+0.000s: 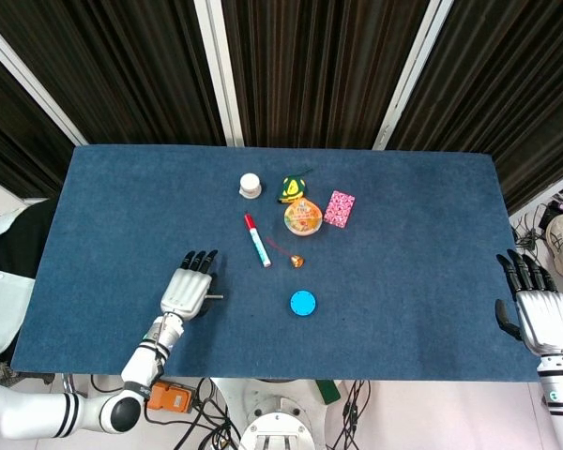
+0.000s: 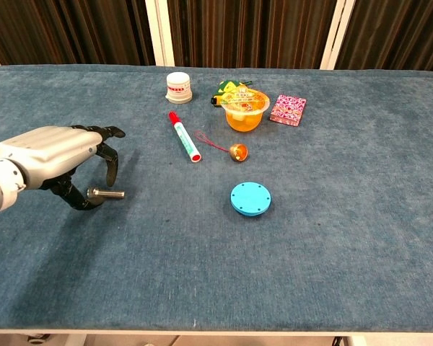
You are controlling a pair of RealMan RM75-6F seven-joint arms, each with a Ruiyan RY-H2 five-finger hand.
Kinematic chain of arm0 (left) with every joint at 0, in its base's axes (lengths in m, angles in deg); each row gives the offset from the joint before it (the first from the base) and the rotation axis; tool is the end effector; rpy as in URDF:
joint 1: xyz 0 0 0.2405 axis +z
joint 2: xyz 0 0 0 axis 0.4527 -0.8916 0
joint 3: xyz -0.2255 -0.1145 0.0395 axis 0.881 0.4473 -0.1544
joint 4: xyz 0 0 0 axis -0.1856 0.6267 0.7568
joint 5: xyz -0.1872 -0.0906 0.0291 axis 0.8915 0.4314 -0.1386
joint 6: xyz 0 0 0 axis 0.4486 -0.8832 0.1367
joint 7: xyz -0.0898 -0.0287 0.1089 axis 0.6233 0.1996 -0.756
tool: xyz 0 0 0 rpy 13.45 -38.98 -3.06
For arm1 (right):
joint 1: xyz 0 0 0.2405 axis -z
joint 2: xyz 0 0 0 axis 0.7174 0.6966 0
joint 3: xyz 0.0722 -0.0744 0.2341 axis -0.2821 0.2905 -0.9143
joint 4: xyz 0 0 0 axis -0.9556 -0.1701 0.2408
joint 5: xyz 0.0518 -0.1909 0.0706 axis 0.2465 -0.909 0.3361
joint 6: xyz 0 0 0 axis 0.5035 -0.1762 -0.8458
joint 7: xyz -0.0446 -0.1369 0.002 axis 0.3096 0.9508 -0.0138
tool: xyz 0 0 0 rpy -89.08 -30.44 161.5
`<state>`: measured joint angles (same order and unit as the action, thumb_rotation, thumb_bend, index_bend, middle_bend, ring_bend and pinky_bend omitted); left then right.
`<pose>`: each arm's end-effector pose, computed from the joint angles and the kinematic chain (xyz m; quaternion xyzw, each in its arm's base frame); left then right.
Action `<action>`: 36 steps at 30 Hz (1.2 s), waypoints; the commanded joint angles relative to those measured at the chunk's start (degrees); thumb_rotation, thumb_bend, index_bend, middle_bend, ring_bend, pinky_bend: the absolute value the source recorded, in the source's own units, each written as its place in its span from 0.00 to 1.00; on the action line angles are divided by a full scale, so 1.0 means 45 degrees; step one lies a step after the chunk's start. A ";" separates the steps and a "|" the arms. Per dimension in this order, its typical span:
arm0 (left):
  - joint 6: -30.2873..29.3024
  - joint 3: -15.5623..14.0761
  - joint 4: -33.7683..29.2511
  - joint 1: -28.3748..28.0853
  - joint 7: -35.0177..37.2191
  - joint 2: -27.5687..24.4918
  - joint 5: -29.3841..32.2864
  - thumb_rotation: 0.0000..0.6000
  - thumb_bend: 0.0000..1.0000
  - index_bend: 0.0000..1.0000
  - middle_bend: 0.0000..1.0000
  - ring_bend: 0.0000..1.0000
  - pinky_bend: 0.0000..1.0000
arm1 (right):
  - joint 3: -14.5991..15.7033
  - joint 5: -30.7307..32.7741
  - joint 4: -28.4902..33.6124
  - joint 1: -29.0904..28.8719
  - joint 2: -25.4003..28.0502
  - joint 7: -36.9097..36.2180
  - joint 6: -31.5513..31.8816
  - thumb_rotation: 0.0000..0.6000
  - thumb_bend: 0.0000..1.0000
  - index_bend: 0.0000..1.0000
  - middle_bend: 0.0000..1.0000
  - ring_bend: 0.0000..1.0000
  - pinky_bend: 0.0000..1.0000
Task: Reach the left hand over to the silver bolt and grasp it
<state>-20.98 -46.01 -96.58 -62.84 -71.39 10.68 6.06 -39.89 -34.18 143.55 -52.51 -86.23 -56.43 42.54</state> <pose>-0.1622 0.2657 -0.0454 -0.7673 -0.3991 -0.2581 0.4305 -0.3140 -0.1924 0.1599 0.6235 -0.3740 0.3335 0.6000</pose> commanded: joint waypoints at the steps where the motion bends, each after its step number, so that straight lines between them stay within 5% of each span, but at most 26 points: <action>1: 0.0032 -0.0017 0.0073 -0.0046 0.0082 0.0016 0.0058 1.00 0.31 0.50 0.02 0.00 0.07 | -0.0007 0.0016 -0.0002 0.0002 0.0004 -0.0003 0.0003 1.00 0.72 0.06 0.08 0.07 0.16; 26: 0.0198 -0.0211 0.0174 -0.0241 0.1021 -0.0364 -0.0329 1.00 0.49 0.61 0.10 0.00 0.07 | -0.0014 0.0128 0.0071 -0.0002 -0.0002 0.0018 -0.0051 1.00 0.72 0.06 0.08 0.07 0.16; 36: -0.0553 0.0617 -0.2410 -0.0733 0.0018 -0.3075 -0.0418 1.00 0.50 0.61 0.10 0.00 0.07 | -0.0015 0.0116 0.0096 0.0020 0.0009 -0.0033 -0.0007 1.00 0.72 0.06 0.08 0.07 0.16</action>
<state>-22.52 -44.67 -104.34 -65.39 -70.17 0.20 4.10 -39.95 -33.66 143.99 -52.43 -86.19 -56.58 42.51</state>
